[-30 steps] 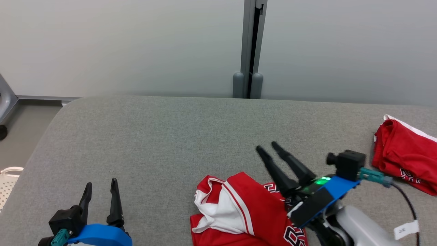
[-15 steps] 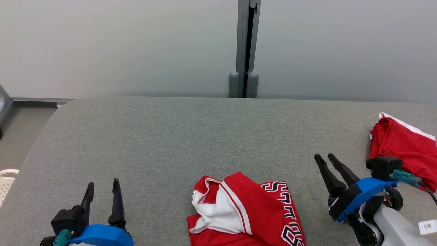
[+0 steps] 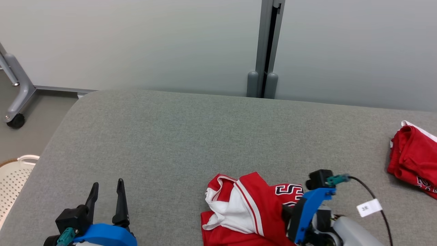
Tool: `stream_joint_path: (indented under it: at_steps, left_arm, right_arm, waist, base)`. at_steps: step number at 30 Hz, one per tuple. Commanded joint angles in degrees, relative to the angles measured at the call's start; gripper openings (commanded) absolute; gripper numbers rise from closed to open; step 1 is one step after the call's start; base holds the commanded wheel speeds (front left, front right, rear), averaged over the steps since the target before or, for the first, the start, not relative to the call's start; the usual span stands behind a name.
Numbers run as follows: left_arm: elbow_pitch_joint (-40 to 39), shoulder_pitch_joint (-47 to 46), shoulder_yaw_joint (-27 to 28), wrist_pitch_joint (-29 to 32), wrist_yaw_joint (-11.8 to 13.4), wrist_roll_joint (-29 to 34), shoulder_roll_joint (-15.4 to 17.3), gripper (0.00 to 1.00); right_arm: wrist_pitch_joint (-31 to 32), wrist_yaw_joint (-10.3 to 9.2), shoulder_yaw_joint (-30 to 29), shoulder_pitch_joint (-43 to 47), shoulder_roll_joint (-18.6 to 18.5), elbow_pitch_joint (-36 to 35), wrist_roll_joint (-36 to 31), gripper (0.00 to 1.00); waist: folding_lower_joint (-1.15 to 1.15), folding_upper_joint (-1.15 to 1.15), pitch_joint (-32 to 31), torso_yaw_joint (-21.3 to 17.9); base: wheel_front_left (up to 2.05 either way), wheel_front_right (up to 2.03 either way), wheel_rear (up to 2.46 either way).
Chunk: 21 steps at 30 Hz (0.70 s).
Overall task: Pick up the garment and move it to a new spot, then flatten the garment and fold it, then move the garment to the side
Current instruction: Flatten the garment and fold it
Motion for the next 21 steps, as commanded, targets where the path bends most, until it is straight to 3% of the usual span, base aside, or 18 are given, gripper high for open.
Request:
stream_joint_path:
  at_steps: [1,7,13,16,21]
  left_arm:
    - [0.1,-0.9,-0.1,-0.3,-0.3,-0.1,0.0,1.00]
    - [0.3,-0.4,0.2,-0.3,0.0,0.0,-0.1,1.00]
    - [0.4,-0.3,0.5,-0.3,-0.1,-0.1,-0.1,1.00]
    - [0.4,-0.8,0.7,-0.3,-0.2,-0.2,-0.1,1.00]
    - [0.3,-0.6,0.9,-0.3,-0.2,0.0,0.1,1.00]
  right_arm:
    - [0.4,0.03,0.7,-0.7,1.2,-0.9,0.6,0.00]
    - [2.0,0.03,9.7,3.0,2.2,-8.6,2.6,0.00]
    - [3.0,0.02,21.0,5.5,0.9,-18.4,5.1,0.00]
    - [-0.1,0.02,25.0,4.8,-1.0,-22.7,6.8,0.00]
    - [-9.5,0.02,26.4,2.2,-4.0,-25.5,8.0,0.00]
  waist:
    - [0.00,0.00,0.1,0.4]
    - [0.00,0.00,0.1,1.2]
    - [0.00,0.00,0.3,0.3]
    - [0.00,0.00,0.3,-0.3]
    - [0.00,0.00,0.3,-1.7]
  base:
    - [0.00,0.00,0.00]
    - [0.00,0.00,0.00]
    - [0.00,0.00,0.00]
    - [0.00,0.00,0.00]
    - [0.00,0.00,0.00]
